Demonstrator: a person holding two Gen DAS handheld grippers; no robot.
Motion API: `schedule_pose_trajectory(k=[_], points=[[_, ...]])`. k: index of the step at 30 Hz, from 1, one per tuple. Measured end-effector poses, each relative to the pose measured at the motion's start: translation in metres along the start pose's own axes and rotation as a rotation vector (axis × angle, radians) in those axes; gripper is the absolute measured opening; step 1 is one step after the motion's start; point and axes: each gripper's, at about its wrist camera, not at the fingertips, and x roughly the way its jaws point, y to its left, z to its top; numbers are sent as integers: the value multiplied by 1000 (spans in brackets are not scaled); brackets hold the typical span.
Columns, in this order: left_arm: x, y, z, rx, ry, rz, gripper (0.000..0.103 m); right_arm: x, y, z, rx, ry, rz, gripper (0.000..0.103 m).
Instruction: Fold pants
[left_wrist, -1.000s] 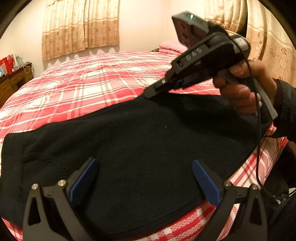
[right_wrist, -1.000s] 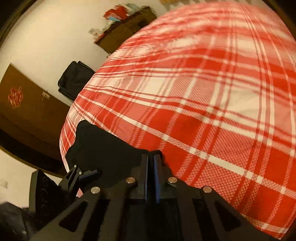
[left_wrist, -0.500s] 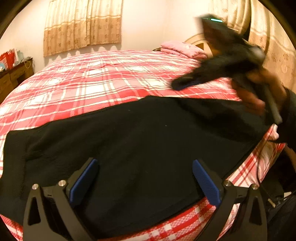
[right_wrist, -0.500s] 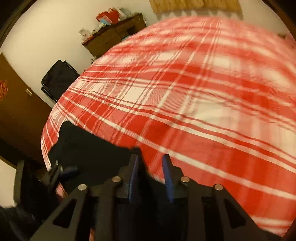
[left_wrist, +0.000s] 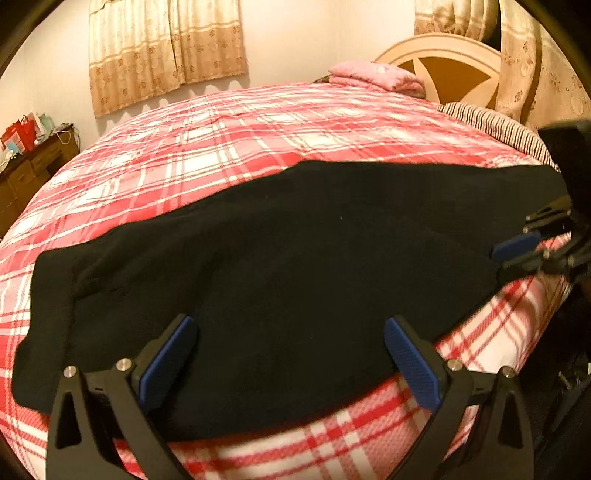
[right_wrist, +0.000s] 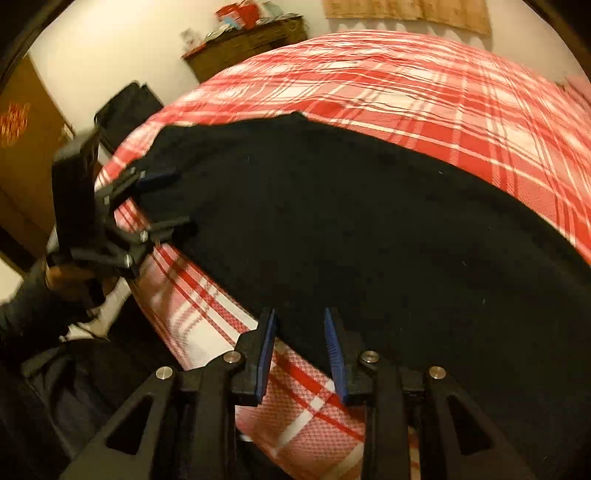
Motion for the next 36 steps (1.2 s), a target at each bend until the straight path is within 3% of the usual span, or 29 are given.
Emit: schedule_pose_trajectory(k=[3, 7, 13, 15, 22, 27, 29, 36], points=[[-1, 2, 2, -18, 15, 8, 103, -9, 2, 8, 18, -71, 11, 29], [1, 2, 6, -27, 30, 34, 103, -9, 29, 22, -50, -141, 25, 29], [-1, 12, 9, -55, 29, 69, 103, 27, 61, 22, -140, -96, 39, 29], [0, 16, 9, -67, 31, 78, 103, 49, 56, 20, -106, -34, 27, 29], [7, 32, 8, -89, 52, 132, 103, 50, 25, 25, 67, -41, 183, 29], [7, 34, 8, -81, 63, 139, 103, 36, 31, 18, 36, -71, 138, 30], [6, 35, 10, -72, 62, 145, 103, 25, 26, 14, 39, -91, 105, 37], [-2, 67, 13, -125, 30, 240, 103, 1, -7, -2, 126, -138, 88, 39]])
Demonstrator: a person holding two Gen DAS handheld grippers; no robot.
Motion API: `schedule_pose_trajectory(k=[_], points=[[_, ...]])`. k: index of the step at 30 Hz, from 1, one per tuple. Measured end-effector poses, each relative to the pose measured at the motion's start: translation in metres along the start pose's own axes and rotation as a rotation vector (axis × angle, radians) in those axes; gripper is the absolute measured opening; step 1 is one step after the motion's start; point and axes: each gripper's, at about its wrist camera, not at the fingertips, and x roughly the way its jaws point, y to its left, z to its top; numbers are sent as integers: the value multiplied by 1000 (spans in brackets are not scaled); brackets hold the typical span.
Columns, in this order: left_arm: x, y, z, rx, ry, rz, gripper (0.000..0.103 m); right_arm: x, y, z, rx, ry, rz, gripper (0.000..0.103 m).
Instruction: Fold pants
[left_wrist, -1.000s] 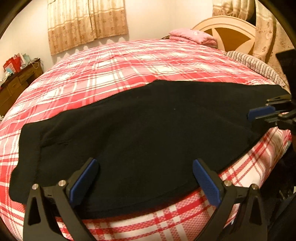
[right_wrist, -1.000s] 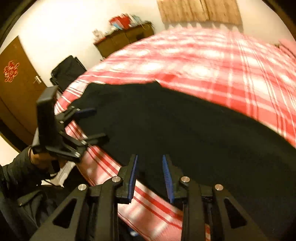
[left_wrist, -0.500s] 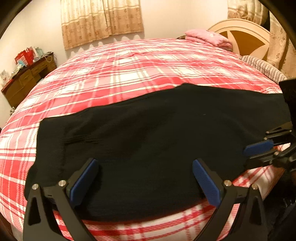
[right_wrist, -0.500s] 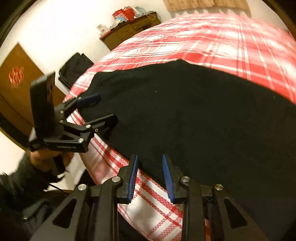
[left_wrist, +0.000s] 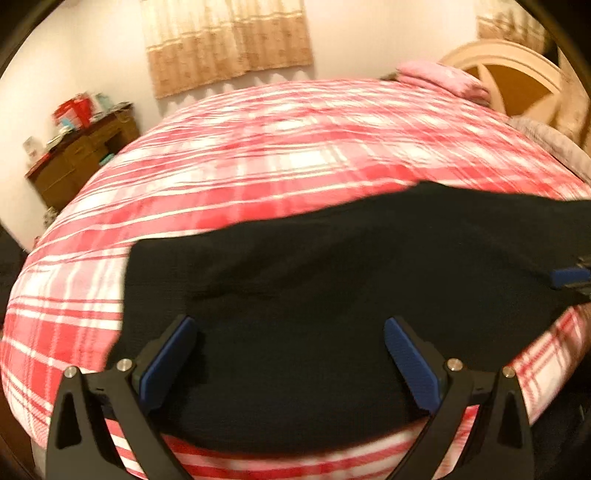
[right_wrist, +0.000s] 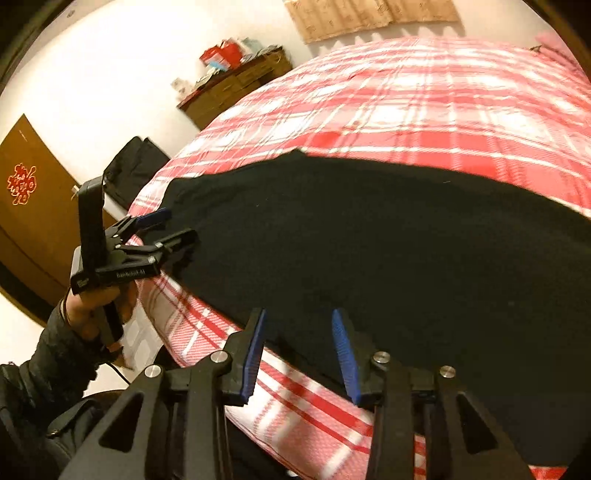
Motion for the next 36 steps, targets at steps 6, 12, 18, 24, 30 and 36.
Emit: schedule_pose_trajectory(k=[6, 12, 18, 24, 30, 36], points=[[8, 2, -2, 22, -11, 58, 103, -12, -8, -10, 16, -3, -25, 40], [-3, -19, 9, 13, -35, -9, 103, -68, -45, -15, 73, -115, -147, 40], [-5, -61, 23, 57, -39, -106, 103, -141, -105, -22, 201, -210, -298, 41], [2, -89, 29, 50, -15, -148, 103, -187, -190, -38, 417, -251, -371, 41], [-1, -100, 24, 40, -16, -160, 103, -262, -205, -53, 482, -500, -346, 41], [6, -107, 19, 29, 8, -172, 103, -310, -270, -93, 693, -548, -501, 41]])
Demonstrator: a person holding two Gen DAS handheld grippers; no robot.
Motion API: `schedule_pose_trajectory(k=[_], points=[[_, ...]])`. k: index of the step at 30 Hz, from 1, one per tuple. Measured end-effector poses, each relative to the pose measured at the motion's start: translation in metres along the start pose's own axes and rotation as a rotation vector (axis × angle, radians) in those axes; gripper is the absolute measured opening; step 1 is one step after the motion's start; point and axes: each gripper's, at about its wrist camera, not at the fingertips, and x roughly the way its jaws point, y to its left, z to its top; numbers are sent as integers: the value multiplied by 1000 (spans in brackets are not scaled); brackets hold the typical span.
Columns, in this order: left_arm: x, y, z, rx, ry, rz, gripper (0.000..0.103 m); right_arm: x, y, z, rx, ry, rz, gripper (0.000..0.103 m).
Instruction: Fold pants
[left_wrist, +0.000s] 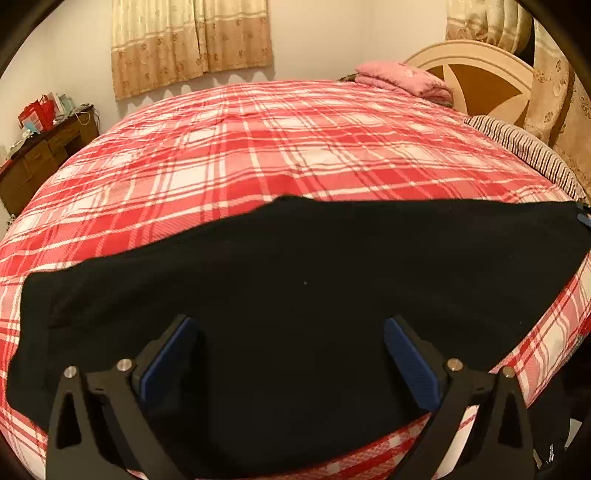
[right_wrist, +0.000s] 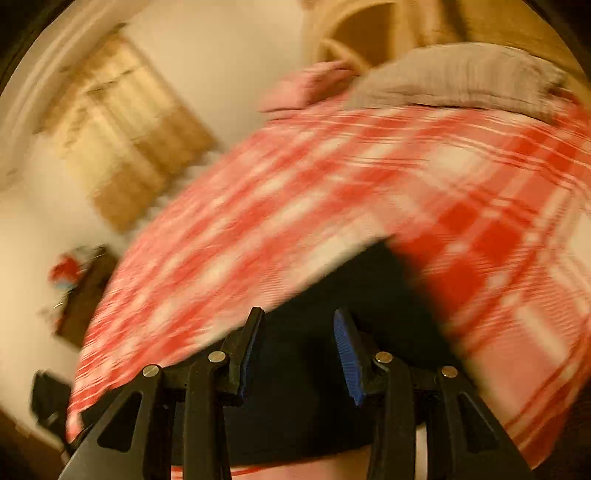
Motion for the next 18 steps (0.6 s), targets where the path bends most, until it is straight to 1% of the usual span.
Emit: schedule_pose_trajectory(k=[2, 3, 5, 6, 7, 9, 11, 14, 16, 18], points=[[-1, -3, -2, 12, -6, 2, 103, -11, -18, 4, 40, -33, 65, 41], [-1, -4, -2, 17, -11, 7, 103, -14, -17, 5, 44, -43, 62, 41], [-1, -6, -3, 19, -18, 16, 103, -31, -13, 3, 62, -130, 77, 41], [-1, -5, -4, 15, -18, 15, 103, -38, -14, 3, 78, -158, 77, 41], [-2, -5, -4, 12, -21, 13, 103, -44, -15, 2, 97, -164, 63, 41], [-4, -4, -4, 9, -32, 17, 103, -57, -23, -3, 148, -181, -1, 41], [-6, -3, -5, 12, -38, 22, 103, -61, -32, -8, 169, -158, -26, 41], [-5, -3, -6, 17, -40, 33, 103, -59, -46, -12, 198, -126, -15, 41], [-3, -1, -6, 11, -34, 32, 103, -52, -51, -15, 182, -96, -23, 41], [-1, 1, -8, 3, -28, 36, 103, -52, -49, -16, 153, -101, -25, 41]])
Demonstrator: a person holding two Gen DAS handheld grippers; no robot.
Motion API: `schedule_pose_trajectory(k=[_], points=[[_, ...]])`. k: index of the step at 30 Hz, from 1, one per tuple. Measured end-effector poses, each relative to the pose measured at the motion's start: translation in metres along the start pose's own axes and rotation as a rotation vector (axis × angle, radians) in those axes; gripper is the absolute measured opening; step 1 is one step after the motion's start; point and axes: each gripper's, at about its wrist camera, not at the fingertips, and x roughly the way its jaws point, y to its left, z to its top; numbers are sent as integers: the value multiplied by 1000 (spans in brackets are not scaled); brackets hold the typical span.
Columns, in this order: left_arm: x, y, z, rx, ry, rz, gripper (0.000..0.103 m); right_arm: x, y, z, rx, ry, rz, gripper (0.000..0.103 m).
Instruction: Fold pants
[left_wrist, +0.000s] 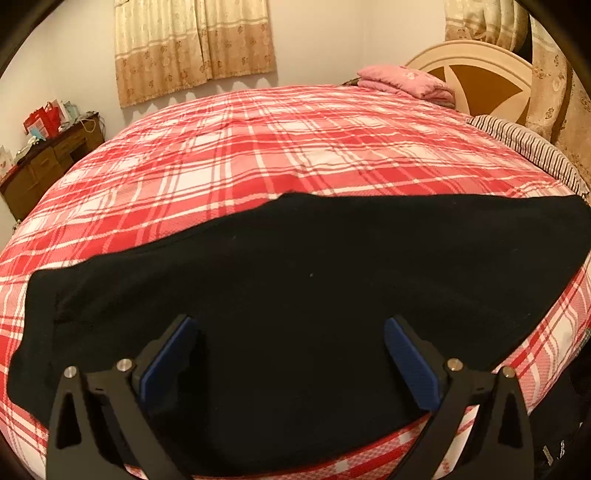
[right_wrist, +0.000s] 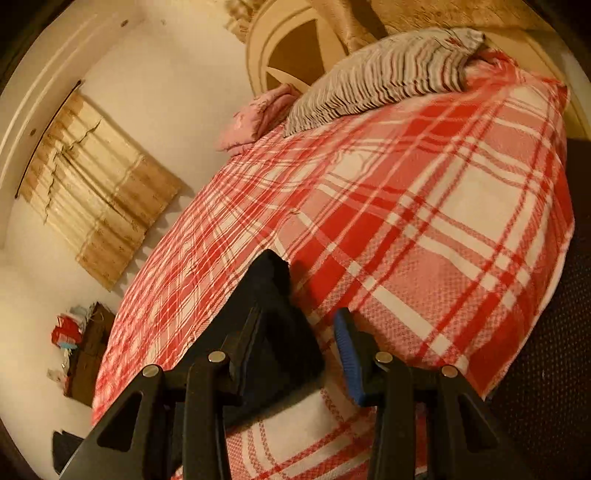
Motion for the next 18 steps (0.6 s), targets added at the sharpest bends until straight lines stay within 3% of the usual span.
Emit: schedule_pose_trajectory(k=[4, 9, 10, 11, 13, 15, 18], points=[[1, 5, -4, -26, 0, -8, 103, 11, 3, -2, -86, -18, -18, 41], [2, 7, -5, -33, -3, -7, 103, 18, 7, -3, -113, 24, 69, 41], [1, 7, -5, -33, -3, -7, 103, 21, 11, -6, -135, 26, 55, 40], [1, 7, -4, -32, -4, -7, 103, 22, 13, -7, -148, 16, 40, 38], [2, 8, -5, -34, -4, -9, 103, 23, 8, -5, -112, 10, 68, 21], [2, 8, -5, -38, -6, -10, 103, 22, -2, -2, -46, 14, 140, 19], [1, 10, -3, -49, -8, -12, 103, 12, 6, -4, -44, -26, 165, 17]])
